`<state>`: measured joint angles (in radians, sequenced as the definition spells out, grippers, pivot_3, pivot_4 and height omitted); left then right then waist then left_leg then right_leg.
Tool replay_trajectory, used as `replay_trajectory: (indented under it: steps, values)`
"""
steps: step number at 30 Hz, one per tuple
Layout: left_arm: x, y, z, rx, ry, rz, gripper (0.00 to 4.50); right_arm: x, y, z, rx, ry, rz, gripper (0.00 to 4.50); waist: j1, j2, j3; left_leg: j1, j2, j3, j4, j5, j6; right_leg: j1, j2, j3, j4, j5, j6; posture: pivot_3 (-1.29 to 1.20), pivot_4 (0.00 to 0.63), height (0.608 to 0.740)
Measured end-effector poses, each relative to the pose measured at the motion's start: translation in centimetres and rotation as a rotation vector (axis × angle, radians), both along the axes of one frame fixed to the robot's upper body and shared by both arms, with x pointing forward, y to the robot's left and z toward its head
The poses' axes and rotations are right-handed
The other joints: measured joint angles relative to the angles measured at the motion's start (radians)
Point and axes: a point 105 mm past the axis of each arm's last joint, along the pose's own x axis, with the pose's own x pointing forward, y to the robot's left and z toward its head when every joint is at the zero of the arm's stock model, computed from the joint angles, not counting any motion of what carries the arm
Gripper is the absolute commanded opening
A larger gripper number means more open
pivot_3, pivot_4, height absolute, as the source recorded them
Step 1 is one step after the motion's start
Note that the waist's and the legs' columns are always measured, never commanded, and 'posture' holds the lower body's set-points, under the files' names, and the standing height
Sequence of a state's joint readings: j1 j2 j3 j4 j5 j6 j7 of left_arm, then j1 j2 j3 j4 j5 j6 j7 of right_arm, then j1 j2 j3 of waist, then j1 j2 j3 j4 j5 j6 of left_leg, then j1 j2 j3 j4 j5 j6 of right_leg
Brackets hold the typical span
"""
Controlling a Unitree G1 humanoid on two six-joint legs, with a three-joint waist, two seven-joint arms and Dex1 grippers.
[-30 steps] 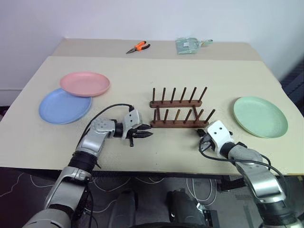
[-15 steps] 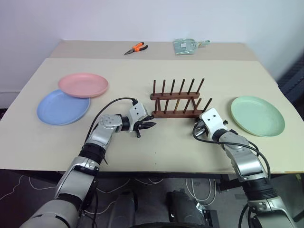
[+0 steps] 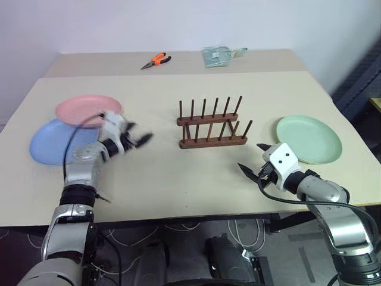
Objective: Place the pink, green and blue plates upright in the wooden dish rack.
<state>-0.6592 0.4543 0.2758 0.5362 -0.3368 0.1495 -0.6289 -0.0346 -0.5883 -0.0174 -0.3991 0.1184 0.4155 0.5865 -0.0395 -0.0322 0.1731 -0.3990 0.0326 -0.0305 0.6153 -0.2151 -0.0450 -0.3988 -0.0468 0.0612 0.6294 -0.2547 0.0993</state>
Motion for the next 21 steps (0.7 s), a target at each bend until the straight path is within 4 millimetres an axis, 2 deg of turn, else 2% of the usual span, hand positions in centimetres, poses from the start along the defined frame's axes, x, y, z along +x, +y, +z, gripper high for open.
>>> replay_trajectory:
  steps: [2, 3, 5, 9, 14, 17, 21]
  values:
    - [-0.1, 2.2, 3.1, -0.099, -0.090, 0.119, 4.43, 0.2, 0.5, 0.1, -0.004, -0.006, 0.019, 4.43, 0.006, 0.000, 0.000, -0.002, -0.001, 0.000, 0.000, 0.000, 0.000, -0.001, -0.001, 0.000, -0.001, 0.000, 0.002, 0.00, 0.150, 0.732]
    - [-0.3, 3.1, 3.8, -0.129, -0.115, 0.165, 4.43, 0.3, 0.6, 0.0, -0.006, -0.007, 0.022, 4.43, 0.007, 0.000, 0.000, -0.002, -0.001, 0.000, 0.000, 0.000, 0.000, -0.001, -0.001, 0.000, -0.001, 0.000, 0.003, 0.00, 0.150, 0.732]
    - [-0.5, 4.7, 4.1, -0.181, -0.110, 0.257, 4.48, 0.3, 0.9, -0.1, -0.002, 0.002, 0.036, 4.46, 0.015, 0.000, 0.000, -0.002, -0.002, 0.000, 0.000, 0.000, 0.000, -0.001, -0.001, 0.000, -0.001, 0.000, 0.003, 0.00, 0.150, 0.732]
    - [-1.7, 9.0, 2.9, -0.343, -0.033, 0.458, 4.48, 0.4, 1.5, -0.1, 0.032, 0.042, 0.082, 4.46, 0.020, -0.001, 0.001, -0.002, -0.001, 0.000, 0.000, 0.000, 0.000, -0.002, 0.000, 0.000, 0.000, 0.000, 0.003, 0.00, 0.150, 0.732]
    - [-2.9, 12.4, 1.0, -0.451, 0.076, 0.634, 4.48, 0.8, 1.2, -0.2, 0.007, 0.034, 0.070, 4.46, 0.026, -0.001, 0.001, -0.003, -0.001, 0.000, 0.000, 0.000, 0.000, -0.002, -0.001, -0.001, 0.000, 0.000, 0.003, 0.00, 0.150, 0.732]
    - [-3.2, 13.0, -0.1, -0.514, 0.136, 0.676, 4.48, 0.8, 1.3, -0.2, 0.001, 0.023, 0.076, 4.46, 0.027, -0.002, 0.001, -0.004, -0.001, 0.000, 0.000, 0.000, -0.001, -0.003, -0.001, -0.001, -0.001, 0.000, 0.003, 0.00, 0.150, 0.732]
    - [-2.4, 12.1, -2.0, -0.582, 0.255, 0.639, 4.48, 0.8, 1.3, -0.1, -0.001, 0.012, 0.075, 4.46, 0.027, -0.002, 0.002, -0.004, -0.002, -0.001, 0.000, 0.000, -0.001, -0.003, -0.001, -0.001, 0.000, 0.000, 0.003, 0.00, 0.150, 0.732]
